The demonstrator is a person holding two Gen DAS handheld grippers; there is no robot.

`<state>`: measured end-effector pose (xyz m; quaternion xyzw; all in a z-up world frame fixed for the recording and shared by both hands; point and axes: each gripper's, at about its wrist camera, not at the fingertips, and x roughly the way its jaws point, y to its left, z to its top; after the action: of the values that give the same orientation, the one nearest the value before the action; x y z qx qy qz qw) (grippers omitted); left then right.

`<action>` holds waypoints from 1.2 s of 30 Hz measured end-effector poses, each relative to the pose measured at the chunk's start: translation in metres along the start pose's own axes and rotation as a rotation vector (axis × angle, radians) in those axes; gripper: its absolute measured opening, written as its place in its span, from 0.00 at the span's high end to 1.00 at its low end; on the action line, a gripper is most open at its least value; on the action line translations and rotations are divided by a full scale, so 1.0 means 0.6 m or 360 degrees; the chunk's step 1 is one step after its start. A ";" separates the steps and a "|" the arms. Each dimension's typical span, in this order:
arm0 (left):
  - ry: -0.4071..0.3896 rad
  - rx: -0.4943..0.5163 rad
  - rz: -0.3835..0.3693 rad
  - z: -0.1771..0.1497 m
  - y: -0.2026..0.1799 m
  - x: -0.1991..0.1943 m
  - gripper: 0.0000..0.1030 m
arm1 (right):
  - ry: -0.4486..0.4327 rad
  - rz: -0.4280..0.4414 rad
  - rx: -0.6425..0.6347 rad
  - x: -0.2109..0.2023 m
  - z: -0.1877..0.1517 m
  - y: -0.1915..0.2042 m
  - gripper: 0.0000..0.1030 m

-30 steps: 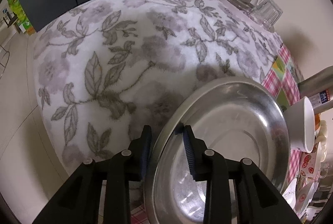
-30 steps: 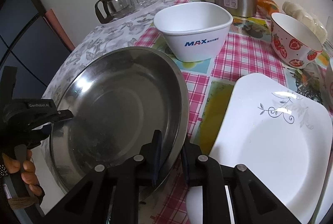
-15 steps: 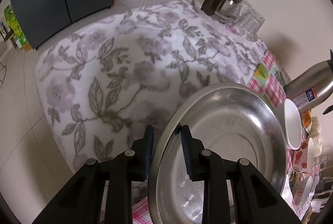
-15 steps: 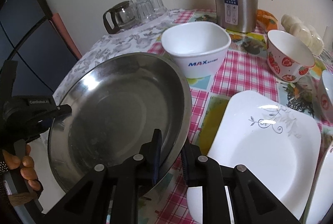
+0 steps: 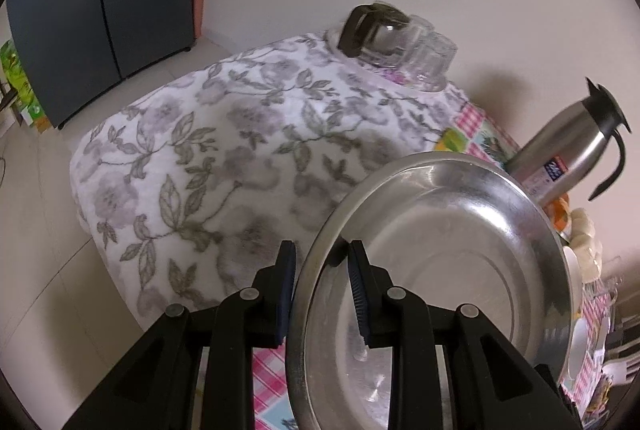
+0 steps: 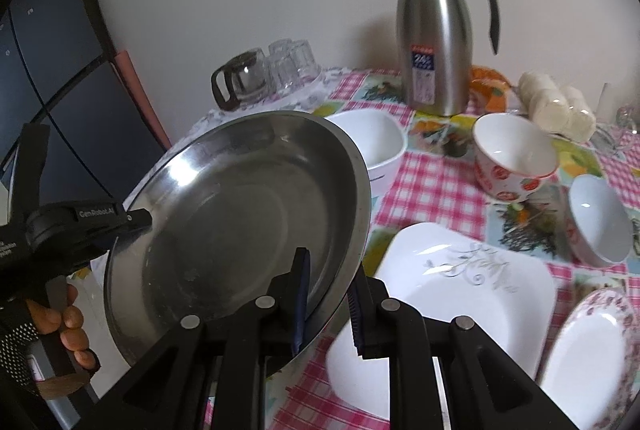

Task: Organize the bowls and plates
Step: 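Lift the steel basin with both grippers and carry it over the square white plate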

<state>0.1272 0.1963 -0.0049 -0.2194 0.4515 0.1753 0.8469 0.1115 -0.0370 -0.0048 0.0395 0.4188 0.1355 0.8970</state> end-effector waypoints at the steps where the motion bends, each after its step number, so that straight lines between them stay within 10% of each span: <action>1: -0.0007 0.0009 -0.0007 -0.002 -0.006 -0.004 0.73 | -0.0011 -0.0004 0.0003 -0.008 -0.002 -0.006 0.82; 36: 0.0137 0.0459 -0.0119 -0.129 -0.222 -0.019 0.73 | 0.0039 -0.0188 0.0280 -0.115 -0.040 -0.220 0.82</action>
<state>0.1335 0.0420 -0.0053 -0.1194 0.4993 0.0673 0.8555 0.0787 -0.1836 0.0066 0.0915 0.4416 0.0455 0.8914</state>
